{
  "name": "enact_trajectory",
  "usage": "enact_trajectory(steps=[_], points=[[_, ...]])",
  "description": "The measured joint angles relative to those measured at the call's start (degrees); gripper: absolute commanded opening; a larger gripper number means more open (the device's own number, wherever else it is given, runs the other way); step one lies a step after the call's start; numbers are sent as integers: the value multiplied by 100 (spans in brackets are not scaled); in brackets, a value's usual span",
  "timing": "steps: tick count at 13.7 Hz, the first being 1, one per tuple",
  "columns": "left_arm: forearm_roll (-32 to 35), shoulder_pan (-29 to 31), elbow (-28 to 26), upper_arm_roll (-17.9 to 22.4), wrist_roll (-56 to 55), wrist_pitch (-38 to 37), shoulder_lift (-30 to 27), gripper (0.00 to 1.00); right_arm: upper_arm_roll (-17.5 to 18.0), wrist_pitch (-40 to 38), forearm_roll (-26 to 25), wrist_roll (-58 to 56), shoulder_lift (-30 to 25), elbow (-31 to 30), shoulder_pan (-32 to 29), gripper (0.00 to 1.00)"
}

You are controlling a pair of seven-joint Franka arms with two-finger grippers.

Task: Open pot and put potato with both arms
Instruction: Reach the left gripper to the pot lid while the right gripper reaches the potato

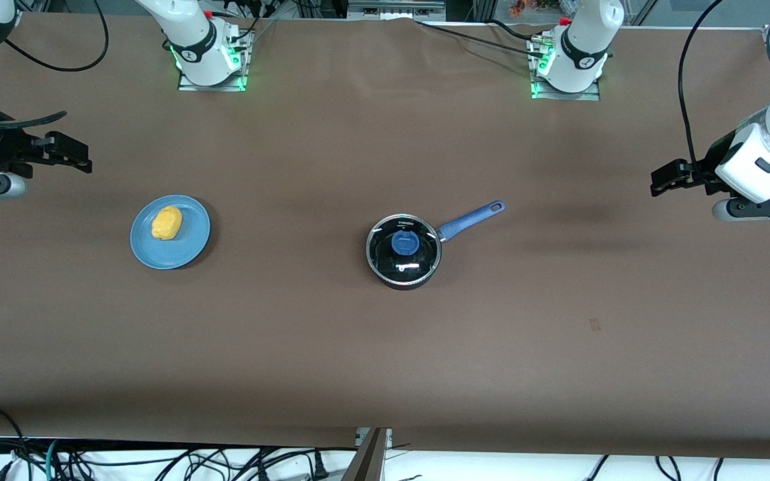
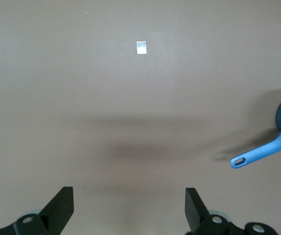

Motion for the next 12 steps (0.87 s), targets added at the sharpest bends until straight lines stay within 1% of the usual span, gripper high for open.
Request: enact_trajectory(steps=[2, 3, 4, 6, 8, 10, 11, 12], points=[[-8, -19, 0, -97, -37, -26, 1, 100, -3, 0, 0, 2, 41, -3, -13, 100], [-32, -26, 0, -220, -195, -33, 6, 100, -5, 1, 0, 2, 102, -5, -48, 100], [-101, -31, 0, -410, -482, -35, 27, 100, -14, 5, 0, 2, 180, -5, -89, 100], [-280, -59, 0, -936, -1291, 93, 138, 100, -23, 9, 0, 1, 333, -6, -151, 100], [-342, -93, -2, -1518, -2173, 562, 384, 100, -27, 5, -2, 1, 503, -21, -184, 100], [-344, -135, -7, -2064, -3028, 1206, 756, 100, -49, 16, -11, 0, 748, -30, -208, 100], [-343, -216, -11, -2231, -3372, 1497, 954, 100, -55, 26, -13, 0, 882, -35, -212, 100], [-343, -376, -13, -2306, -3687, 1796, 1176, 100, -57, 50, -12, 0, 1033, -44, -214, 100]])
